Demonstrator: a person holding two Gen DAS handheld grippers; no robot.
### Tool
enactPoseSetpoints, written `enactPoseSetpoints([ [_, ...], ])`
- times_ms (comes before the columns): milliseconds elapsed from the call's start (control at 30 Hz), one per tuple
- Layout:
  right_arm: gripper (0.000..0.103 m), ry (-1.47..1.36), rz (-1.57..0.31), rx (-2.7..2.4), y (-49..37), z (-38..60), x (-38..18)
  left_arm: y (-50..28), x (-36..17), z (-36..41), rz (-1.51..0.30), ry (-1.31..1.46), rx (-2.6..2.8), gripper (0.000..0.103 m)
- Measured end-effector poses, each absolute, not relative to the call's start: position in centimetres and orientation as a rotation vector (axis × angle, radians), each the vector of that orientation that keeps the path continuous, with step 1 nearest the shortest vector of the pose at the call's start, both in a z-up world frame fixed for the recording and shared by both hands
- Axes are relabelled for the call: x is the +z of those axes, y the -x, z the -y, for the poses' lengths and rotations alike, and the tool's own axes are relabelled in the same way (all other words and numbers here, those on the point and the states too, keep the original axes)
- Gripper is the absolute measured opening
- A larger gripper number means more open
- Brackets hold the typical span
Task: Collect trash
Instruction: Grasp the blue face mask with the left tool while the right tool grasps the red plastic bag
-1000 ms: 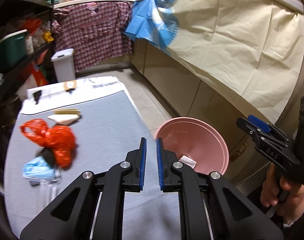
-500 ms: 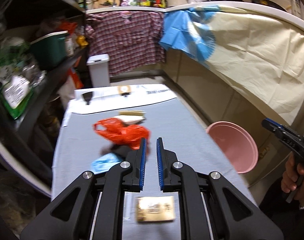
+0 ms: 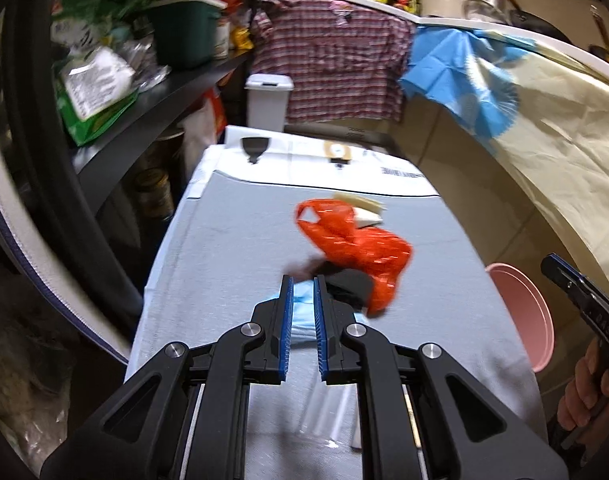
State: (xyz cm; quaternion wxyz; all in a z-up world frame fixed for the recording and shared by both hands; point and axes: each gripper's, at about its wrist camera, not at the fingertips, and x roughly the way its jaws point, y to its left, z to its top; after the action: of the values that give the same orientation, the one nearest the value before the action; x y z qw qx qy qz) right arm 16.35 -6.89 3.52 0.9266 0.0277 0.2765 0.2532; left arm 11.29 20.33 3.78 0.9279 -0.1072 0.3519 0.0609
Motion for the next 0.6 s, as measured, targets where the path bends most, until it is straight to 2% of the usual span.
enactPoseSetpoints([
  [300, 0.022, -0.001, -0.61, 0.608, -20.0, 0.3, 0.7, -13.1, 1.0, -22.5, -0.772, 0.292, 0.172, 0.011],
  [433, 0.027, 0.021, -0.637, 0.643, -21.2, -1.4, -0.3, -14.0, -0.4, -22.6, -0.818, 0.301, 0.174, 0.013],
  [533, 0.031, 0.047, -0.64, 0.646, -21.9, -2.2, -1.2, -14.5, -1.1, -22.4, -0.834, 0.303, 0.166, 0.036],
  [600, 0.033, 0.055, -0.653, 0.643, -22.4, -2.5, -1.8, -14.9, -1.4, -22.3, -0.838, 0.297, 0.163, 0.038],
])
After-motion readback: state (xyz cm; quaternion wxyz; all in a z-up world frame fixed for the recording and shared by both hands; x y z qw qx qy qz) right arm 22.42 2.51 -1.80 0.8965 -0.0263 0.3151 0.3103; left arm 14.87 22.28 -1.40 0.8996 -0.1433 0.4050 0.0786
